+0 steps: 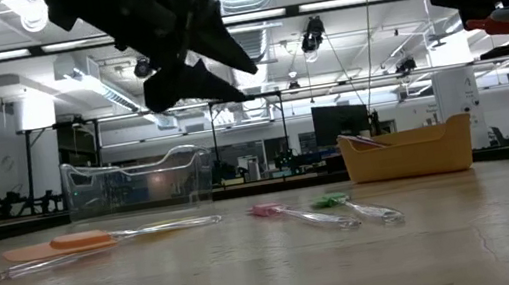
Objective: Pick & Place Kitchen Items
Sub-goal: Put the orange spatula into the top transparent bin
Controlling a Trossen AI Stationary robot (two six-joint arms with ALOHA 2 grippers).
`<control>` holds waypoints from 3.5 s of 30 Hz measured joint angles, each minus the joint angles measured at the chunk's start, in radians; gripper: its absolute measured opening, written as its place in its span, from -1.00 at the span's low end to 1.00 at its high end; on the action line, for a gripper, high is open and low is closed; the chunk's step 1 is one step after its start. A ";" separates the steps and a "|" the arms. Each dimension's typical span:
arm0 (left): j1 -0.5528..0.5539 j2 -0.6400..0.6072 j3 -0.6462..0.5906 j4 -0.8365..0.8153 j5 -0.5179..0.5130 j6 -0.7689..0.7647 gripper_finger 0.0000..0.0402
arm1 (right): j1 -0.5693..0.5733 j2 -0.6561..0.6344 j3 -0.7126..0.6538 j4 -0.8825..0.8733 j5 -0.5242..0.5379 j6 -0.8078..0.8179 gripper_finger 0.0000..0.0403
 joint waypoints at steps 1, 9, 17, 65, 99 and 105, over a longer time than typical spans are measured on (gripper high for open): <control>-0.005 0.000 0.006 -0.002 0.002 0.003 0.10 | 0.000 0.000 0.000 0.000 0.000 0.000 -0.96; -0.089 0.000 0.104 -0.176 -0.003 -0.036 0.10 | 0.000 0.000 0.000 0.000 0.000 0.000 -0.96; -0.206 0.090 0.210 -0.478 -0.084 -0.161 0.10 | 0.000 0.000 0.000 0.000 0.000 0.000 -0.96; -0.256 0.440 0.394 -0.915 0.105 -0.262 -0.87 | 0.000 -0.001 0.000 0.000 0.000 0.000 -0.96; 0.122 0.155 0.433 -1.175 -0.383 -0.080 -0.87 | 0.000 -0.001 0.000 0.000 0.000 0.000 -0.96; 0.315 0.134 0.433 -1.182 -0.435 0.080 -0.87 | 0.000 -0.001 0.000 0.000 0.000 0.000 -0.96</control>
